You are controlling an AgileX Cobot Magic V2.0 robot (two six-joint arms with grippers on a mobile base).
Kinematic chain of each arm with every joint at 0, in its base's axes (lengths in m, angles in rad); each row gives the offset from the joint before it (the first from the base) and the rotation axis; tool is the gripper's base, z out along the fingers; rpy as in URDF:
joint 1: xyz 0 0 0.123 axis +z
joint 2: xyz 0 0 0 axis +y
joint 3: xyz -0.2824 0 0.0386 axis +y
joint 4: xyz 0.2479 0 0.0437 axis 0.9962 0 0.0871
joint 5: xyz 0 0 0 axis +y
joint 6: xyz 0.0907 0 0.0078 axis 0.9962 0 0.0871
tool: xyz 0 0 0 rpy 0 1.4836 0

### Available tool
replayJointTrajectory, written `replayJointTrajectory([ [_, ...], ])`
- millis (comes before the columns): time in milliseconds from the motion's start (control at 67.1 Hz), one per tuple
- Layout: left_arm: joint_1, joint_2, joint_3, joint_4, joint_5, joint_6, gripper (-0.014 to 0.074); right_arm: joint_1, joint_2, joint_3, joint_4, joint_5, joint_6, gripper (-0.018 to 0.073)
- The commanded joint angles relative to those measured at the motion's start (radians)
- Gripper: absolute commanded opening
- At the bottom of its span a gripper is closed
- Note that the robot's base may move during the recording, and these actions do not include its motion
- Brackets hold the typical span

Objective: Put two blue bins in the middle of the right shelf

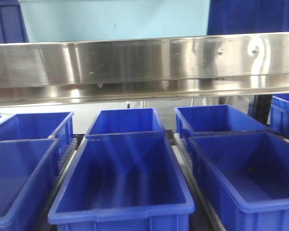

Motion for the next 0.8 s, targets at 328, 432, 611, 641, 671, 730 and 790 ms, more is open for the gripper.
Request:
replayJointTrajectory([
  [328,0.005,-0.008,-0.015,-0.021,-0.069,-0.02,-0.0111,-0.002,-0.012,-0.011,-0.001,-0.018,-0.03,-0.0153],
  [432,0.005,-0.008,-0.015,-0.021,-0.069,-0.02,-0.0111,-0.002,-0.012,-0.011,-0.001,-0.018,-0.03,-0.0153],
  [611,0.005,-0.008,-0.015,-0.021,-0.069,-0.02,-0.0111,-0.002,-0.012,-0.011,-0.001,-0.018,-0.03,-0.0153],
  [641,0.005,-0.008,-0.015,-0.021,-0.069,-0.02,-0.0111,-0.002,-0.012,-0.011,-0.001,-0.018,-0.03,-0.0153],
  [671,0.005,-0.008,-0.015,-0.021,-0.069,-0.02,-0.0111,-0.002,-0.012,-0.011,-0.001,-0.018,-0.03,-0.0153],
  [730,0.005,-0.008,-0.015,-0.021,-0.069,-0.02,-0.0111,-0.002,-0.012,-0.011,-0.001,-0.018,-0.03,-0.0153],
  [790,0.005,-0.008,-0.015,-0.021,-0.069,-0.02,-0.0111,-0.002,-0.012,-0.011,-0.001,-0.018,-0.03,-0.0153],
])
